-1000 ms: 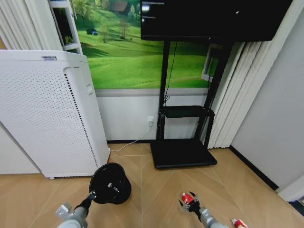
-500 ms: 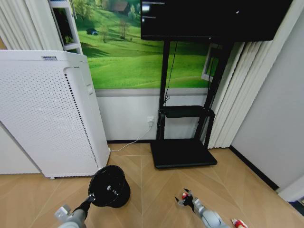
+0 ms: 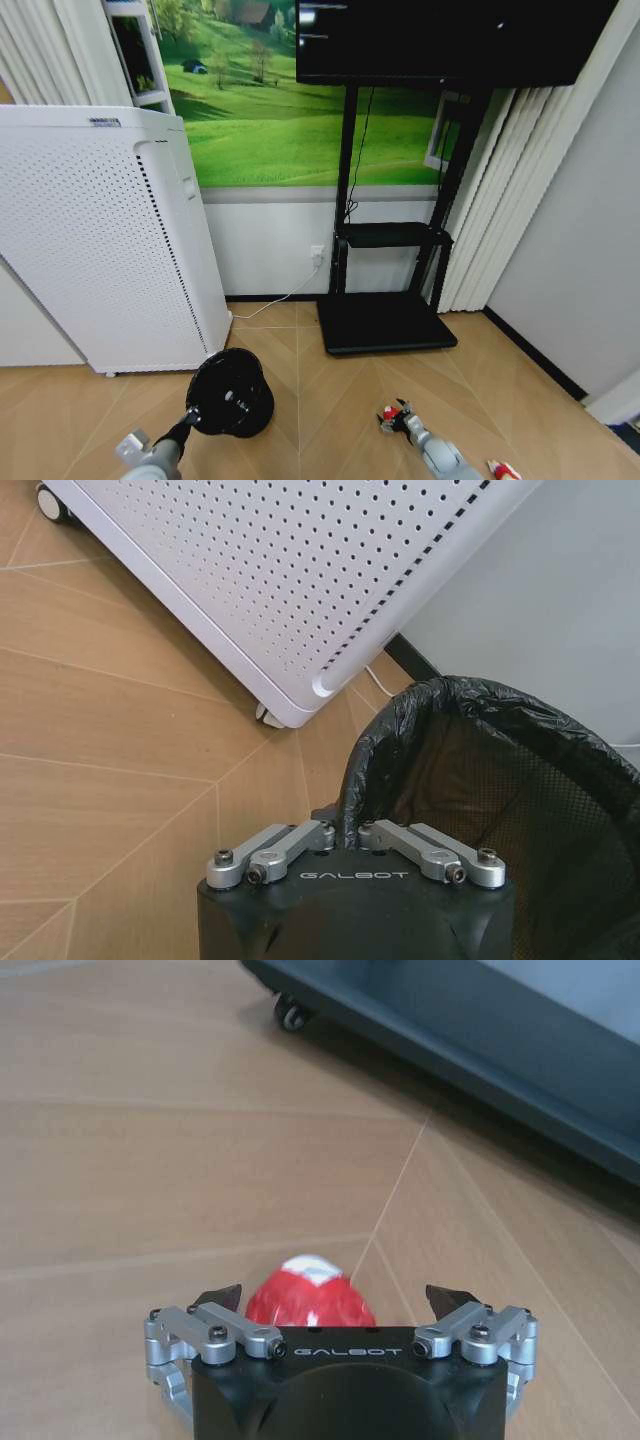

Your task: Pick up the trash bin and place the garbage on the floor into it.

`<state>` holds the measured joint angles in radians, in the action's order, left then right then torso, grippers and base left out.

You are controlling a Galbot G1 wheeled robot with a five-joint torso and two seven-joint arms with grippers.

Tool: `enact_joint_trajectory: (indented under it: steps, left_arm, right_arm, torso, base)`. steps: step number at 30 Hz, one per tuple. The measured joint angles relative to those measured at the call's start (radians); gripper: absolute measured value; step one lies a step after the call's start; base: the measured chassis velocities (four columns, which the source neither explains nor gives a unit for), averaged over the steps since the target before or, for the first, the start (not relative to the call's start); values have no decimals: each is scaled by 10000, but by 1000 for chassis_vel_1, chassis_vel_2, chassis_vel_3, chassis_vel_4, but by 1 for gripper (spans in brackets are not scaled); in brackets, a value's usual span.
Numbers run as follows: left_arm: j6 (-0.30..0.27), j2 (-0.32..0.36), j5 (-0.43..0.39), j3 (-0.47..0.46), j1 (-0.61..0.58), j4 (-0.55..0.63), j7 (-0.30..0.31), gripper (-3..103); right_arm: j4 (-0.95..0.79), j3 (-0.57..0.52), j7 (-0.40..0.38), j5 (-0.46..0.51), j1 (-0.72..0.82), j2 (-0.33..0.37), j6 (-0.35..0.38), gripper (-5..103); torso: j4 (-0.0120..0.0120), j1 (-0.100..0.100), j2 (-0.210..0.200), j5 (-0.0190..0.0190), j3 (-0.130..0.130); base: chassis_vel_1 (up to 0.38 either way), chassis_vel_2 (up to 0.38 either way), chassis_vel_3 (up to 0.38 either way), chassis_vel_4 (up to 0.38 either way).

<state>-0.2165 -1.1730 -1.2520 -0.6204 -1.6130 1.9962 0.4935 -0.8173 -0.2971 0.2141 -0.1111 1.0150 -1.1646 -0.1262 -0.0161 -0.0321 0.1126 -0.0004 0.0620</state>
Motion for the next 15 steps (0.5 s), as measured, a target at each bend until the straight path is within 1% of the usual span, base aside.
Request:
enact_joint_trajectory:
  steps: [1,4,5,6,7,9,10,11,12,13,14,15]
  left_arm:
    - [0,-5,-1,12,40,-28,20,3]
    - [22,-5,0,28,69,-52,26,3]
    - [73,-17,13,47,99,-87,35,3]
    - [121,-40,35,59,132,-122,57,3]
    - [121,-40,35,59,132,-122,57,3]
    - [151,-76,44,81,157,-134,88,3]
    - [161,-79,48,91,163,-134,94,3]
    - [161,-79,48,91,163,-134,94,3]
    - [164,-79,55,117,174,-135,98,3]
    - [166,-79,61,125,189,-139,103,3]
    - [166,-79,61,125,189,-139,103,3]
    - [171,-74,69,155,226,-152,121,3]
  right_arm:
    - [45,-12,53,-165,39,-15,-23,100]
    - [95,-19,92,-288,86,-67,-6,100]
    - [231,-48,61,-415,68,-129,-96,100]
    - [356,-70,44,-552,37,-185,-174,103]
    - [356,-70,44,-552,37,-185,-174,103]
    - [476,-111,27,-659,10,-253,-198,97]
    - [487,-119,32,-661,11,-261,-196,94]
    - [487,-119,32,-661,11,-261,-196,94]
    - [491,-140,30,-661,9,-248,-185,90]
    - [491,-143,45,-655,10,-231,-183,88]
    - [491,-143,45,-655,10,-231,-183,88]
    - [488,-143,66,-633,21,-174,-162,84]
  torso:
    - [0,0,0,5,0]
    - [0,0,0,4,0]
    - [1,1,1,-7,-3]
    - [-2,1,2,-15,-4]
    - [-2,1,2,-15,-4]
    - [-3,3,6,-14,-5]
    - [-3,3,6,-8,-5]
    - [-3,3,6,-8,-5]
    - [1,3,6,4,-5]
    - [3,3,6,5,-5]
    - [3,3,6,5,-5]
    - [8,3,6,6,-3]
  base:
    - [0,0,0,0]
    - [0,0,0,0]
    - [0,0,0,0]
    - [0,0,0,0]
    - [0,0,0,0]
    - [0,0,0,0]
    - [0,0,0,0]
    - [0,0,0,0]
    - [0,0,0,0]
    - [0,0,0,0]
    - [0,0,0,0]
    - [0,0,0,0]
